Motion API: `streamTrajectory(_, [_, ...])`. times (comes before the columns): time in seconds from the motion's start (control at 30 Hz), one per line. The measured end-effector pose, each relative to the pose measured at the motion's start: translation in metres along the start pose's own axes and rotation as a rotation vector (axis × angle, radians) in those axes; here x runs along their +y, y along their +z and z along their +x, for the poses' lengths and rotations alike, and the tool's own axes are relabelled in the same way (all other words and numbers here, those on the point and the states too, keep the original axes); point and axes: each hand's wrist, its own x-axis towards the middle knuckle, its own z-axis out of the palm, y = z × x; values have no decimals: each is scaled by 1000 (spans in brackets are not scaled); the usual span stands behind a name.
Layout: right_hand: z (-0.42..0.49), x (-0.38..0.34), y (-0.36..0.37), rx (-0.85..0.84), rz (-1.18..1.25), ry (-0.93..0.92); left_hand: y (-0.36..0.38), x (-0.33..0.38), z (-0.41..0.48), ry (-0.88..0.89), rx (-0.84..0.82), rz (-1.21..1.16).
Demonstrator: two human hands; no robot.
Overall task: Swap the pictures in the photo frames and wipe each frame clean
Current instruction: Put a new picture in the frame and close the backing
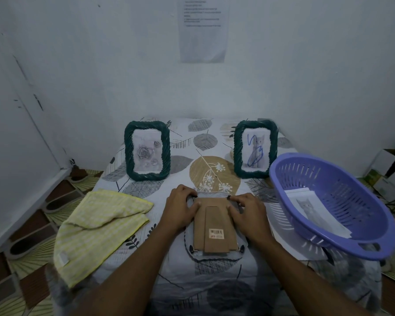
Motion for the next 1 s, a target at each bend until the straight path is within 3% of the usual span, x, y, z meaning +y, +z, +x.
streamTrajectory(0.5, [-4, -11, -20, -55, 67, 20, -14, 9, -14, 20, 63, -101])
streamTrajectory(0.8, [-84, -17, -43, -33, 26, -52, -25, 21, -94, 67, 67, 0])
streamTrajectory(1.0, [-120, -26, -44, -10, -63, -29, -30, 36, -134, -62, 31, -17])
